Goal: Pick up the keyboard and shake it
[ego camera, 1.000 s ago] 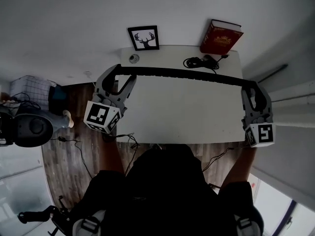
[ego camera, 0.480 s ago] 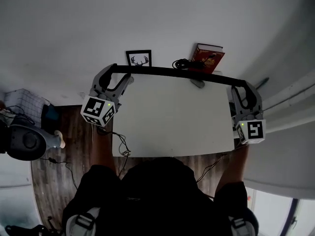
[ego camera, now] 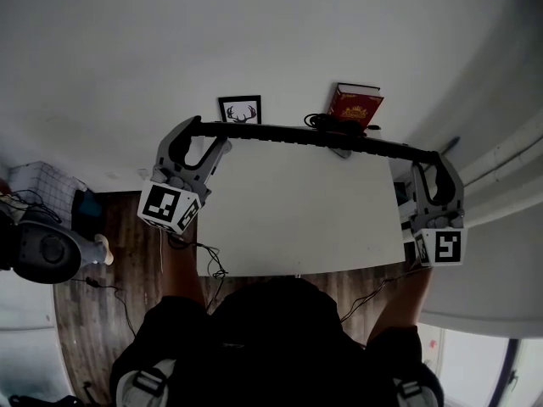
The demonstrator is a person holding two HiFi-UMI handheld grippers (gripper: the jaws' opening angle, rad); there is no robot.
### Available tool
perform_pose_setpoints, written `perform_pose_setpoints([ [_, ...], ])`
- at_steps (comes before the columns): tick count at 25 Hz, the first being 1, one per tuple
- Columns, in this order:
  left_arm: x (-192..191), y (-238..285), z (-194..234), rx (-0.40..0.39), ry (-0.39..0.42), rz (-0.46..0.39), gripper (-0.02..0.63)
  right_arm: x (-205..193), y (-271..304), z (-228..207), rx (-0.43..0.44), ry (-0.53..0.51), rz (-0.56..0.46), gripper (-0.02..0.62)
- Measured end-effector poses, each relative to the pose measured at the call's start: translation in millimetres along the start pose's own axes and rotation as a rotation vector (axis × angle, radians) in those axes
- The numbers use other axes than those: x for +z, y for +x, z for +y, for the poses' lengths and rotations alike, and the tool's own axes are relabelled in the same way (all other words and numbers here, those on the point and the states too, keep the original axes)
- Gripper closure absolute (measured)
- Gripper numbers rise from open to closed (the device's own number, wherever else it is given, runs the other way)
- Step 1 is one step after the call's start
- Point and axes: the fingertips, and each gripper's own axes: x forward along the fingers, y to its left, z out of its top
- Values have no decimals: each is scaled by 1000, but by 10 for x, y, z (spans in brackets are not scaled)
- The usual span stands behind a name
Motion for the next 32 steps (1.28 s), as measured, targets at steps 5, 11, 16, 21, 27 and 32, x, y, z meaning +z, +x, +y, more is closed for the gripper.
perform_pose_setpoints([
  [5,-14,168,-154,-57,-19,-18,377,51,-211,-109,-56,-45,33,426],
  [11,10,474,-514,-174,-33,-49,377,53,-694,-291,-152,-64,97,425],
  [16,2,794,-840,-261,-42,-66,379,-58,-1030,-469,-235,-62,159,425],
  [21,174,944,-1012,-329,-24,-114,379,60,-1283,-573,-307,-88,172,425],
  [27,24,1047,-1051,-368,-40,-97,379,-41,-1309,-508,-336,-73,215,425],
  [32,-72,1031,-1047,-348,-43,-58,379,-164,-1237,-514,-306,-53,214,425],
])
